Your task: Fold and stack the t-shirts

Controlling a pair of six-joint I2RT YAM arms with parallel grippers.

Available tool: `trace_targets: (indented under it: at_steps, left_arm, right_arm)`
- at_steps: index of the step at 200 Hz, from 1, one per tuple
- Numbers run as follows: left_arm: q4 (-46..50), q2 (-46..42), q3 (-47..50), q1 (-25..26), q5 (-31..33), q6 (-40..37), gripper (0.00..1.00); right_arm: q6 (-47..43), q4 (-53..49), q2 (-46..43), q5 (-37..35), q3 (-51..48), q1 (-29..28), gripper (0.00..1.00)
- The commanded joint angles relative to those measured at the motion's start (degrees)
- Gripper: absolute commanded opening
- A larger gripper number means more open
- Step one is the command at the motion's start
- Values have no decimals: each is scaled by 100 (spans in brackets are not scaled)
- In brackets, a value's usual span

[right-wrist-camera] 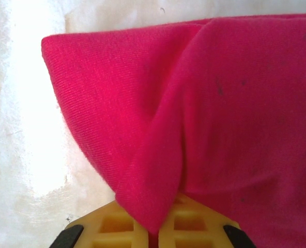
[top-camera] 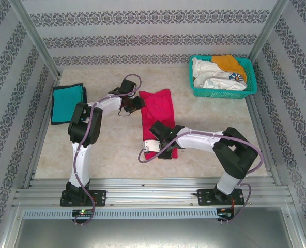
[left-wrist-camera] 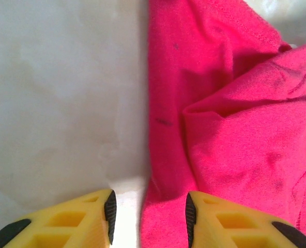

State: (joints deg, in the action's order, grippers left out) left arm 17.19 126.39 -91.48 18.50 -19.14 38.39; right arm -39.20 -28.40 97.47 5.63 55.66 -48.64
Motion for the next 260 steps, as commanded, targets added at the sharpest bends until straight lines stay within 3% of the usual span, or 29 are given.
trace_targets:
  at_steps: [1,24,80,124,140,160,187,235,260]
  left_arm:
    - [-151,-185,-1,67,-60,-5,41]
    - [-132,-124,-73,79,-202,41,34]
    - [-84,121,-279,101,-293,72,33]
    - [-114,279,-377,111,-401,153,23]
    - [20,349,-415,101,-304,105,24]
    - [68,367,-355,103,-185,79,34]
    - [-21,272,-219,103,-162,52,37]
    - [417,498,-493,105,164,-186,22]
    - [565,725,-587,110,165,-280,6]
  right_arm:
    - [35,-263,168,217,91,-93,0]
    - [26,-252,185,224,100,-93,0]
    - [28,-253,139,227,83,-93,0]
    - [42,-269,163,220,94,-84,0]
    - [49,-283,132,211,92,-84,0]
    - [62,-288,108,208,70,-67,0]
    - [79,-297,127,208,59,-49,0]
    - [88,-297,58,202,111,-56,0]
    - [97,-326,-75,219,113,-58,0]
